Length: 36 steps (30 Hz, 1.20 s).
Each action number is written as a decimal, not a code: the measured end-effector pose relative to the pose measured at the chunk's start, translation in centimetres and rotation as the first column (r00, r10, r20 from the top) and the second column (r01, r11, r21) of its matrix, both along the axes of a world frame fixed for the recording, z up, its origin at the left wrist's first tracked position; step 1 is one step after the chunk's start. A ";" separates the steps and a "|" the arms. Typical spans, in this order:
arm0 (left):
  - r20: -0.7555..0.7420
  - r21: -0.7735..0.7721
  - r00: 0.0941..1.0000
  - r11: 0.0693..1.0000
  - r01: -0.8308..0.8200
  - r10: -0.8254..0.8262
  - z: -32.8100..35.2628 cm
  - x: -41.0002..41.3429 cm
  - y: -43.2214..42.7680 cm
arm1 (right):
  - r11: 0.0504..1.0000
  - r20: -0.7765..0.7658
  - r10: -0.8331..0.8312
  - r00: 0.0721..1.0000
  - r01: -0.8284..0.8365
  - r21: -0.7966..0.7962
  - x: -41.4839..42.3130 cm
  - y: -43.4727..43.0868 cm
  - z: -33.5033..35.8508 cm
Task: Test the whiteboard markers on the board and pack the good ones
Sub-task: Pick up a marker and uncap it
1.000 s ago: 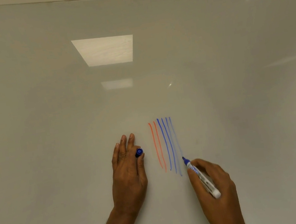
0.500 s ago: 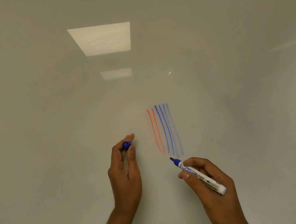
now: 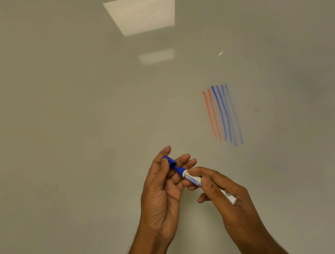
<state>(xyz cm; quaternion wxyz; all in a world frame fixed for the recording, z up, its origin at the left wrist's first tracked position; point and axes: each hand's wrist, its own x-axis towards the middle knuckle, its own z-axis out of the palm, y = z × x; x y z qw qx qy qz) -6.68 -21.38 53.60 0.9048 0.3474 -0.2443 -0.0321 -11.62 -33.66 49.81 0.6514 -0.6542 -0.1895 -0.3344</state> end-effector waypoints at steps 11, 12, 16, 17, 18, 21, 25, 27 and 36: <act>-0.066 -0.001 0.998 1.000 0.002 -0.002 -2.7 -0.7 1.8 | 0.998 0.026 -0.001 1.000 0.000 0.067 -0.1 3.3 -1.2; -0.074 -0.016 0.997 1.000 0.004 -0.006 -2.9 -0.7 2.0 | 0.998 0.019 -0.012 1.000 0.011 0.069 0.1 3.4 -1.6; -0.109 -0.051 0.994 0.999 -0.006 0.000 -4.2 -0.8 2.7 | 0.997 -0.026 -0.013 1.000 0.015 0.075 0.9 4.4 -2.9; -0.118 -0.055 0.993 0.998 -0.006 -0.001 -4.6 -0.7 3.1 | 0.997 -0.033 -0.004 0.999 0.006 0.075 1.0 4.8 -3.1; -0.128 -0.055 0.992 0.998 -0.004 -0.003 -5.0 -0.5 3.4 | 0.997 -0.043 0.004 0.999 -0.001 0.076 1.2 5.2 -3.4; -0.157 -0.022 0.988 1.000 -0.009 0.006 -6.4 0.1 4.7 | 0.997 -0.077 0.039 0.996 -0.034 0.065 1.4 6.3 -4.4; -0.160 0.110 0.984 0.992 -0.058 0.075 -9.4 0.6 6.9 | 0.997 -0.134 0.053 0.990 -0.045 0.059 1.4 7.2 -6.7; -0.158 0.177 0.980 0.979 -0.097 0.125 -11.3 0.8 8.3 | 0.998 -0.175 0.037 0.984 -0.027 0.060 1.5 7.6 -8.3; -0.107 0.486 0.945 0.846 -0.220 0.308 -19.7 1.9 15.6 | 0.957 -0.307 -0.055 0.950 -0.037 -0.287 3.6 10.8 -17.4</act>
